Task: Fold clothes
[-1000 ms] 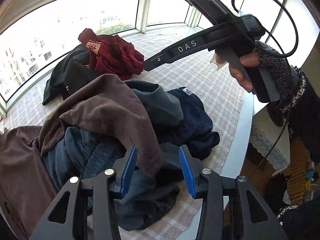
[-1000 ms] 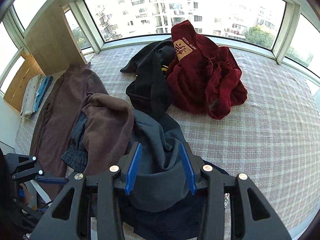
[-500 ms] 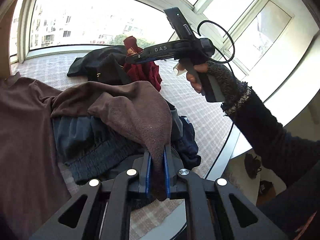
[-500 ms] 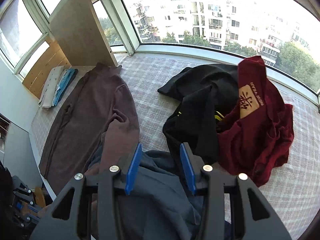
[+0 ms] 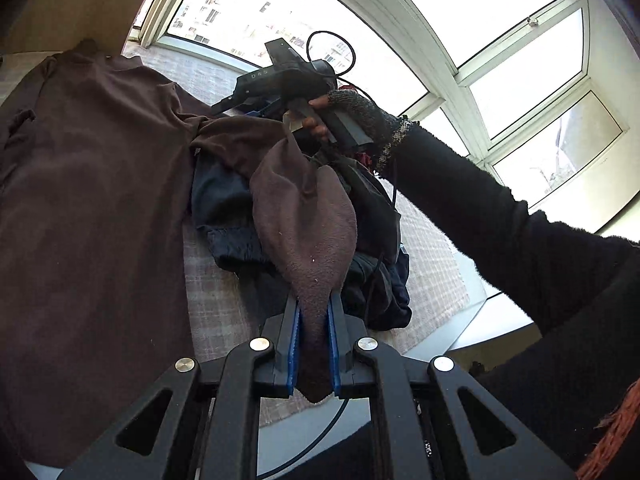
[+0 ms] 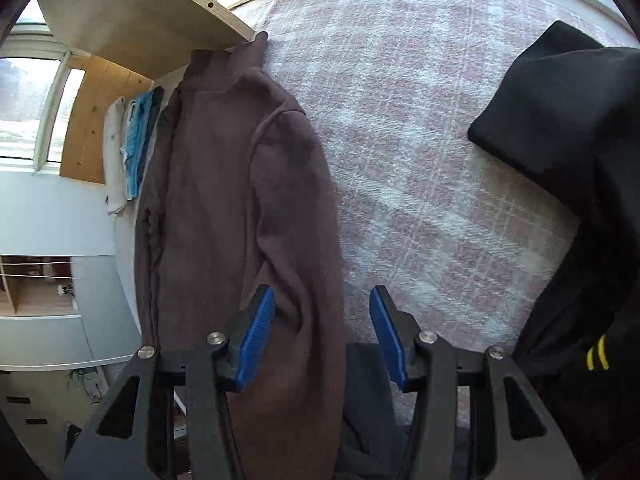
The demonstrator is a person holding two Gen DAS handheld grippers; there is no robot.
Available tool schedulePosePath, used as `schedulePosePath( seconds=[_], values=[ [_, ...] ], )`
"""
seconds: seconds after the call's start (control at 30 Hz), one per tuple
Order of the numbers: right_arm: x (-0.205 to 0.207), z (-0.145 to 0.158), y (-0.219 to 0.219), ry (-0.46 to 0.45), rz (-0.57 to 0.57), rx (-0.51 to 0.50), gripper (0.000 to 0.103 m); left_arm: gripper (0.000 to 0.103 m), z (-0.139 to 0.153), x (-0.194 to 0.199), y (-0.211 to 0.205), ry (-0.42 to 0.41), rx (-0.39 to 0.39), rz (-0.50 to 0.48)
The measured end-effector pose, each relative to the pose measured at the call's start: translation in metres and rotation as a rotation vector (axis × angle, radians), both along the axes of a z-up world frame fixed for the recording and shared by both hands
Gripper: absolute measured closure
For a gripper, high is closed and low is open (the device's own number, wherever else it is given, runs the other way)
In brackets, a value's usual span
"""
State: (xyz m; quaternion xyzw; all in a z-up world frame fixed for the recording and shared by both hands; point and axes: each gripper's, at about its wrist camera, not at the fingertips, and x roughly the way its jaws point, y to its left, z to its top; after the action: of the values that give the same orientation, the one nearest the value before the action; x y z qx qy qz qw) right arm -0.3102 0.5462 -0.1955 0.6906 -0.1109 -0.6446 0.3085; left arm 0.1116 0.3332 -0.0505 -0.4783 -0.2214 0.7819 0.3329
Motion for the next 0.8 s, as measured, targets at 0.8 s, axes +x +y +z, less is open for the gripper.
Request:
schedulePosePath(
  seconds=[0.8],
  values=[
    [0.075, 0.09, 0.002, 0.183, -0.015, 0.19, 0.074, 0.084, -0.065, 0.036, -0.051, -0.169, 0.154, 0.023]
  ],
)
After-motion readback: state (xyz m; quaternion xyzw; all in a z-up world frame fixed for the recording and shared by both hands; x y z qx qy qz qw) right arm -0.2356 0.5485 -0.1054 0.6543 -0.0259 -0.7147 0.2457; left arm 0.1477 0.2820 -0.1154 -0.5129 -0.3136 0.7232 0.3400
